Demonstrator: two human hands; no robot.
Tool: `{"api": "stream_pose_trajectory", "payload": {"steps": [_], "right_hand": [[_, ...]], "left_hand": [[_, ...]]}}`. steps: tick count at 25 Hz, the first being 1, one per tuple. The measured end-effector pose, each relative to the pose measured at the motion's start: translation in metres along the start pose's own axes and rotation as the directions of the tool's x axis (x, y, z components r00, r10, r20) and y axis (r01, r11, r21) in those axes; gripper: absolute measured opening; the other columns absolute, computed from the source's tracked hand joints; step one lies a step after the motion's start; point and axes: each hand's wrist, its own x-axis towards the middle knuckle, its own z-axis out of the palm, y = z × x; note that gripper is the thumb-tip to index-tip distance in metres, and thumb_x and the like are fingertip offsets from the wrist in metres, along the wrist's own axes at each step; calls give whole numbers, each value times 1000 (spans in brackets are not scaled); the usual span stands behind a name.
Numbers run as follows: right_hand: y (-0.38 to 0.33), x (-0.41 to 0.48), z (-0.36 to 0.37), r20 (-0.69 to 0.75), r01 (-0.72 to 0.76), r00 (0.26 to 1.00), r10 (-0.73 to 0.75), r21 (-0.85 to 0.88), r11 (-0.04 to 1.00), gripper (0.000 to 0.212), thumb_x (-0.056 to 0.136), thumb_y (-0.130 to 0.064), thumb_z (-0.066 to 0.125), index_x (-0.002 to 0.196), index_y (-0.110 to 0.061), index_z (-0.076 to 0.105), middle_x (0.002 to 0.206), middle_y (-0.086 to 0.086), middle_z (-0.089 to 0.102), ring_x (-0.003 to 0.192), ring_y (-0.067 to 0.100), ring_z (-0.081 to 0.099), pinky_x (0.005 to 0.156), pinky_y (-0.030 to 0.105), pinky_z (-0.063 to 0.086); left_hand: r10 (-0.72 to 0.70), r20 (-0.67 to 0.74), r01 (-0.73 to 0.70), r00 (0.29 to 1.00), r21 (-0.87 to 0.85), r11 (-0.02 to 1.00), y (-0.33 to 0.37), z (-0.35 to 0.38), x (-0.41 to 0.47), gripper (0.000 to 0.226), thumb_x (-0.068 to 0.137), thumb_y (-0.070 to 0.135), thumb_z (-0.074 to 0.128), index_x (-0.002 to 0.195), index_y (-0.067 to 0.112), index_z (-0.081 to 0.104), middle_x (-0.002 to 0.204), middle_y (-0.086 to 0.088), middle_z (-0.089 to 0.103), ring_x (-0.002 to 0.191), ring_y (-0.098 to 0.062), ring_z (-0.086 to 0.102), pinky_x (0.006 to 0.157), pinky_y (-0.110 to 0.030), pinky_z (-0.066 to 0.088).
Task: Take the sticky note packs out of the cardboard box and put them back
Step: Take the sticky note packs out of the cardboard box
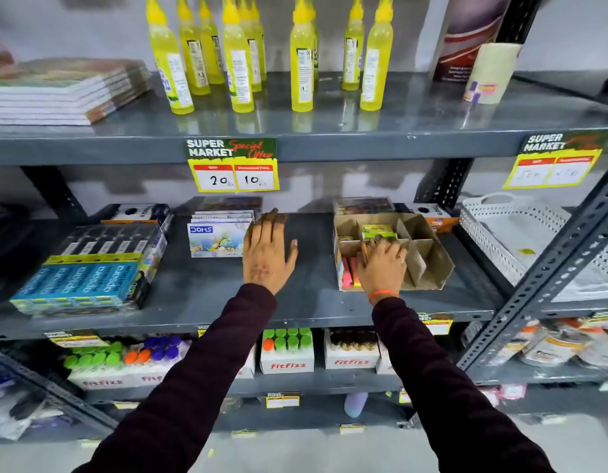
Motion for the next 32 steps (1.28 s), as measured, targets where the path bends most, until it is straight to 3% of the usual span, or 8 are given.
{"api": "stream_pose_trajectory", "payload": {"steps": [4, 12, 16, 19, 22, 27, 30, 32], "right_hand": [[25, 13, 5, 245, -132, 962, 123, 19, 991, 63, 94, -36, 52, 140, 2, 31, 139, 29, 41, 126, 44, 43, 105, 48, 39], [39, 26, 21, 224, -152, 966, 127, 100, 983, 59, 97, -33, 47, 139, 5, 33, 128, 33, 55, 116, 45, 55, 95, 47, 45], [45, 30, 21, 204, -235, 957, 208, 116, 965, 69, 92, -26, 58, 145, 4, 26, 132, 31, 53, 118, 44, 55, 98, 47, 46], [40, 26, 13, 152, -259, 958, 242, 105, 960, 61, 87, -23, 65, 136, 3, 40, 127, 29, 58, 114, 43, 57, 95, 48, 49], [23, 23, -6, -57, -200, 977, 205, 77, 977, 54, 86, -25, 64, 128, 2, 43, 122, 29, 59, 108, 46, 59, 89, 51, 49], [-39, 3, -21, -230, 36, 973, -8, 118, 992, 55, 86, -33, 64, 126, 2, 49, 118, 27, 61, 92, 46, 65, 69, 44, 53], [-76, -20, 3, -144, 230, 964, -223, 34, 973, 57, 84, -31, 66, 131, -3, 50, 114, 24, 64, 86, 43, 67, 61, 42, 54], [-84, -27, 27, 15, 311, 950, -311, -46, 949, 58, 86, -23, 63, 139, -9, 44, 125, 19, 61, 99, 38, 66, 72, 41, 55]], "left_hand": [[-43, 22, 42, 999, 21, 999, -4, 6, -2, 47, 88, 30, 52, 130, 10, 43, 137, -14, 49, 124, -33, 45, 106, -44, 35], [-56, 128, 57, 990, -2, 998, -48, 18, -17, 44, 86, 29, 57, 124, 8, 47, 126, -14, 56, 117, -33, 49, 102, -45, 38], [-56, 241, 59, 969, -8, 998, -78, 22, -30, 54, 83, 27, 60, 131, 8, 43, 134, -14, 52, 125, -32, 46, 106, -44, 35], [-59, 306, 76, 950, -45, 996, -91, 23, -38, 62, 80, 23, 62, 136, 8, 38, 144, -13, 45, 133, -30, 40, 111, -43, 32], [-37, 341, 71, 939, -87, 994, -110, 20, -48, 70, 77, 21, 65, 139, 6, 34, 148, -15, 39, 135, -31, 37, 111, -43, 31], [-16, 496, 65, 868, -82, 995, -154, 16, -72, 84, 78, 15, 65, 145, 4, 16, 158, -13, 16, 144, -26, 20, 118, -39, 22], [-39, 649, 13, 760, 44, 999, -175, 19, -82, 91, 79, 10, 60, 147, 8, 0, 160, -10, -1, 147, -22, 3, 121, -37, 8], [-90, 735, -48, 672, 164, 985, -186, 18, -87, 95, 79, 8, 59, 146, 10, -9, 159, -8, -10, 147, -21, -6, 120, -36, 1]]}}
